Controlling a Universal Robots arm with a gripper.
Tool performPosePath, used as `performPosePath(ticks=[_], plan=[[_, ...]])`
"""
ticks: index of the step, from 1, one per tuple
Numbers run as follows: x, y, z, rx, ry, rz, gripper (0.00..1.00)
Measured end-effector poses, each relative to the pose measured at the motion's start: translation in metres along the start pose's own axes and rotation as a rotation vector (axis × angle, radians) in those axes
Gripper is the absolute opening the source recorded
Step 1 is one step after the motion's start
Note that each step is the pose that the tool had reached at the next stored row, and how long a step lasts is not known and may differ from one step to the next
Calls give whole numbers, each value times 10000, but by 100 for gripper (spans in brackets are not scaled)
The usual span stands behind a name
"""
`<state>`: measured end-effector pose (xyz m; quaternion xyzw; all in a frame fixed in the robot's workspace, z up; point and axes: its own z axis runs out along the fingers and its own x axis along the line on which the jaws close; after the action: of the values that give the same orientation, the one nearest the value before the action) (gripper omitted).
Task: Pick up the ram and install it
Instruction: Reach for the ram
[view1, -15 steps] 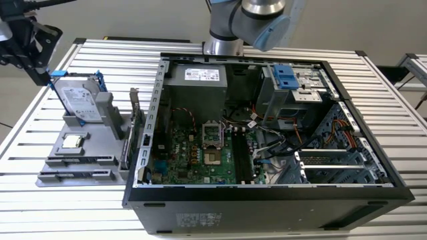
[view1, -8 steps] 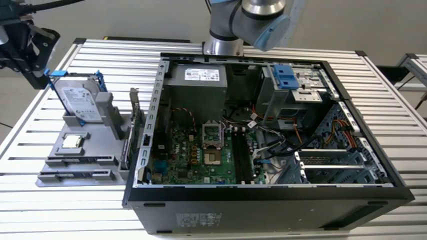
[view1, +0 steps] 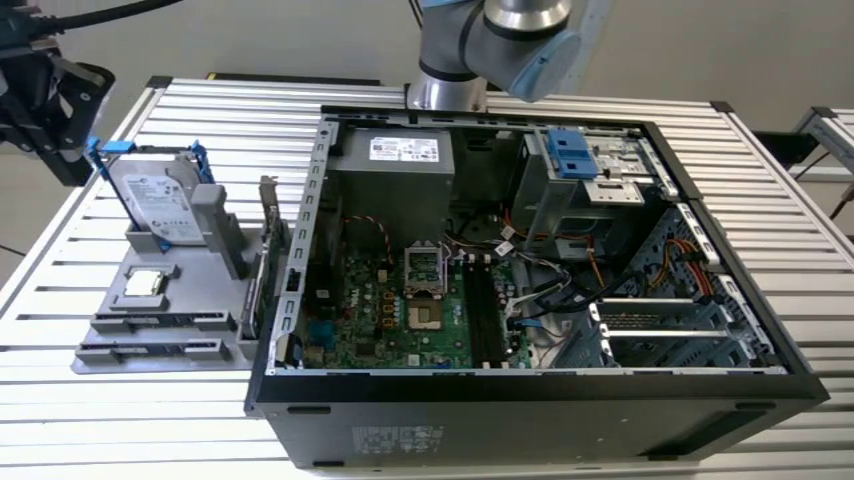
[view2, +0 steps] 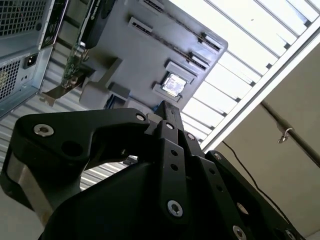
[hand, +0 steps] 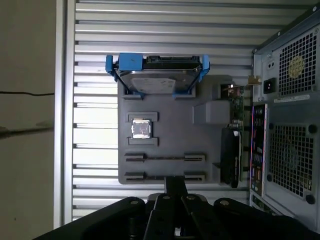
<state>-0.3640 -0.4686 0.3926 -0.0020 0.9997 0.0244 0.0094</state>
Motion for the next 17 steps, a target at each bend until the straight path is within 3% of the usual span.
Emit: performPosePath(ticks=[17], plan=[[1,-187,-9,-2,3,-72,0]])
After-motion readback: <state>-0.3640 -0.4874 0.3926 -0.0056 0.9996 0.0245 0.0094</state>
